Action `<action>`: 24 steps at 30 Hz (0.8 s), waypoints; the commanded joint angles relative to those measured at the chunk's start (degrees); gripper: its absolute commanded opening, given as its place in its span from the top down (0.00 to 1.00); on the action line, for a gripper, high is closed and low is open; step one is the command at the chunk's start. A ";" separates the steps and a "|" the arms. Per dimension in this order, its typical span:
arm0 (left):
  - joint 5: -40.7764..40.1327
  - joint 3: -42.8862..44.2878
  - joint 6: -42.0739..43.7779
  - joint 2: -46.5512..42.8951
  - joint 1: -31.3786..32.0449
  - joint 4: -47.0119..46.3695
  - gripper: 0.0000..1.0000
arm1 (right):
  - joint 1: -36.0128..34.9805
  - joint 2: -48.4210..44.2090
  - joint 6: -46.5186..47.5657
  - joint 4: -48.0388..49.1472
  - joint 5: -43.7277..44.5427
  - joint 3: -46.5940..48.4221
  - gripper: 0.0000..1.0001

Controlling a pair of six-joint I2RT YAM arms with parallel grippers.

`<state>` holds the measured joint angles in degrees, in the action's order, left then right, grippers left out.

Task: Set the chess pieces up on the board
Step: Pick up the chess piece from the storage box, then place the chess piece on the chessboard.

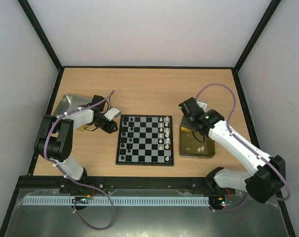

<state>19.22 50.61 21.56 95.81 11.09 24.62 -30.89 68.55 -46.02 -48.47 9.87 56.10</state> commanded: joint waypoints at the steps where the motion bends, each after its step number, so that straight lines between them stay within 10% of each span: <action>1: -1.73 -0.69 -0.36 1.04 0.07 2.89 0.60 | -11.12 0.00 -4.91 -9.41 8.80 4.63 0.98; 10: -2.00 -0.99 -0.38 0.62 0.07 2.93 0.60 | -26.89 2.58 -12.68 -8.04 4.68 0.10 0.98; 24: -1.61 -1.35 -0.29 -0.27 -0.20 2.87 0.60 | -30.18 4.24 -14.98 -0.46 -3.66 -6.76 0.98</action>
<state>18.98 50.59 21.56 95.77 11.07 24.64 -59.92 72.14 -59.22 -51.57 8.23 51.20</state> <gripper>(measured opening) 0.401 0.023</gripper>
